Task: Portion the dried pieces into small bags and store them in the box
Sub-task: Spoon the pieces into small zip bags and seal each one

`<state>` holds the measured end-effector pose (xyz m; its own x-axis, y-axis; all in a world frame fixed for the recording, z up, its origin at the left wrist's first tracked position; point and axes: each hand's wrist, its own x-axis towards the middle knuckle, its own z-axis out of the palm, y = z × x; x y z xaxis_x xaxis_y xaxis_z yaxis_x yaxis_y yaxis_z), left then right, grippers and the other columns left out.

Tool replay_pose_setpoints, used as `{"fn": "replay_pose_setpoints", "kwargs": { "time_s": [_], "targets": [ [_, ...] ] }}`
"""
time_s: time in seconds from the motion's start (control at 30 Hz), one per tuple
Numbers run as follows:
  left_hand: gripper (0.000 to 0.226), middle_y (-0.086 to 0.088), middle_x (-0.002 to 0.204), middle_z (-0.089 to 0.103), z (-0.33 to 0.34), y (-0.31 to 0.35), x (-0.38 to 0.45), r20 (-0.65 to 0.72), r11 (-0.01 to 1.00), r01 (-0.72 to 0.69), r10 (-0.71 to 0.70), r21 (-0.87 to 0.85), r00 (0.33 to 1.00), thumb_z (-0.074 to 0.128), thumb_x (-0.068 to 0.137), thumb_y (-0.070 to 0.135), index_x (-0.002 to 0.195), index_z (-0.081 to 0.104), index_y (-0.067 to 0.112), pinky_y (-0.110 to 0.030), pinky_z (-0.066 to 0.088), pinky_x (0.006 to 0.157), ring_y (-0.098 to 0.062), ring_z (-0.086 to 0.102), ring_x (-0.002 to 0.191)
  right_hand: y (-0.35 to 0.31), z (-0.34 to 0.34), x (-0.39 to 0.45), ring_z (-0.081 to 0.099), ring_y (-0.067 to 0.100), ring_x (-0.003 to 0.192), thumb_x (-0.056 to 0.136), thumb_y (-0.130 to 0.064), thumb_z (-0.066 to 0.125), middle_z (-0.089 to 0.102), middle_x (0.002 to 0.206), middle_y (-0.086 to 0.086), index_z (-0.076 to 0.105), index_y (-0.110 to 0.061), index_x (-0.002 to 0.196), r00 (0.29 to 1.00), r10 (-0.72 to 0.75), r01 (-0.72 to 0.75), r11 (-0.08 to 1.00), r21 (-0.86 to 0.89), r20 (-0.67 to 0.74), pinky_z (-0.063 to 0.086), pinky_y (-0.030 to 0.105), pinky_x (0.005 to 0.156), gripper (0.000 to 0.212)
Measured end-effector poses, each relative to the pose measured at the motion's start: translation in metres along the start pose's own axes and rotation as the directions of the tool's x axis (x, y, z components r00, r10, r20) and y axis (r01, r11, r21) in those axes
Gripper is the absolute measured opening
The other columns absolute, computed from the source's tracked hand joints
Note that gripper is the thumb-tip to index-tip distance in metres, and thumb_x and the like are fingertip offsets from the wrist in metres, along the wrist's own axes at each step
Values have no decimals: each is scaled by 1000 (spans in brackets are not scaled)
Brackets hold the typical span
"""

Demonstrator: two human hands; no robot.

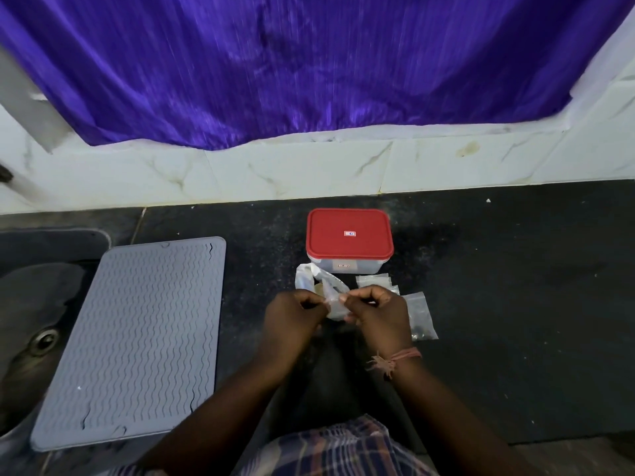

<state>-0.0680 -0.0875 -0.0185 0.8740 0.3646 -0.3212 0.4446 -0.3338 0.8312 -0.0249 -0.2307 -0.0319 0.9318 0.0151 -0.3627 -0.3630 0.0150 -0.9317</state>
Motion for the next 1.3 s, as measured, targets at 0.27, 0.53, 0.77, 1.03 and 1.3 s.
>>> {"fn": "replay_pose_setpoints", "kwargs": {
  "time_s": [0.27,0.53,0.77,1.03,1.3],
  "targets": [
    [32,3,107,68,-9,20,19,-244,958,-199,247,205,938,71,87,9,116,65,22,-31,57,79,-13,67,90,3,17,20,65,7,80,85,-9,70,65,86,-9,65,-25,83,847,-485,521,675,-524,217,57,37,74,17],
    [35,-1,110,66,-10,-9,22,-146,817,-385,483,429,863,64,87,-1,113,76,18,-13,39,69,-12,63,88,1,21,31,69,12,79,82,-13,75,70,81,-9,66,-25,83,910,-399,411,836,-362,111,59,45,73,16],
    [17,-7,92,75,-27,-24,47,-333,978,88,-147,-187,931,56,99,10,109,69,4,-38,63,75,-21,74,81,23,9,47,63,11,86,82,-36,73,66,87,-7,64,-24,86,927,-336,361,676,-643,167,51,29,77,16],
    [27,-16,119,62,7,-21,45,121,407,427,-593,-807,796,44,103,9,127,56,13,-45,53,88,-29,61,99,34,-2,57,65,25,85,87,-23,68,69,85,4,59,-18,87,988,-131,147,647,-748,81,51,33,77,10],
    [21,-12,103,69,33,-28,55,351,286,542,-513,-790,783,44,102,16,108,64,13,-59,40,111,-30,63,97,12,-8,60,59,23,57,63,-4,78,58,70,6,61,-13,63,785,-425,547,132,-827,451,42,26,53,19]
  ]
}}
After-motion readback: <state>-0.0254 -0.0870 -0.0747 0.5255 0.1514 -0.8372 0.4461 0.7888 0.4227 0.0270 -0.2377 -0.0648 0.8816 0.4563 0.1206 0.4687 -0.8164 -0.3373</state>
